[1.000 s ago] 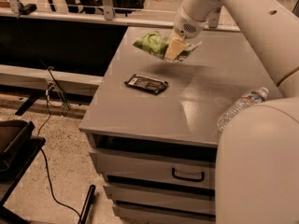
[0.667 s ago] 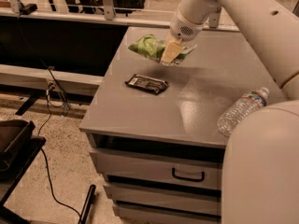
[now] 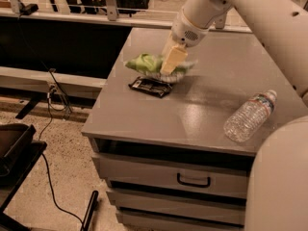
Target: Move green jalapeno chip bag near rxbar chocolate
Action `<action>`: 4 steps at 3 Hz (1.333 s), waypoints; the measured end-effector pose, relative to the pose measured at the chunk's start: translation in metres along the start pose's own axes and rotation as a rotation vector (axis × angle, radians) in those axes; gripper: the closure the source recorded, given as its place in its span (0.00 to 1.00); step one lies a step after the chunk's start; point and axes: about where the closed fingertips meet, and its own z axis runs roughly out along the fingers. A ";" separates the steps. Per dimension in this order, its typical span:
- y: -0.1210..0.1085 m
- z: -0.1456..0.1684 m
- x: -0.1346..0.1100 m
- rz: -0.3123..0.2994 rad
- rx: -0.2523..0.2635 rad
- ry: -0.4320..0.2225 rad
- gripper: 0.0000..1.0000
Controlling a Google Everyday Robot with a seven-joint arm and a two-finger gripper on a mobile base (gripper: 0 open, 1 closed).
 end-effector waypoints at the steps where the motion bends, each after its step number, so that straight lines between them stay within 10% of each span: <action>1: 0.017 -0.006 0.002 -0.021 -0.033 -0.001 0.00; 4: 0.047 -0.066 0.100 0.131 -0.022 0.000 0.00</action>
Offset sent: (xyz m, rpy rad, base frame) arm -0.0589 -0.0755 0.0141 0.0136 0.0738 -0.0448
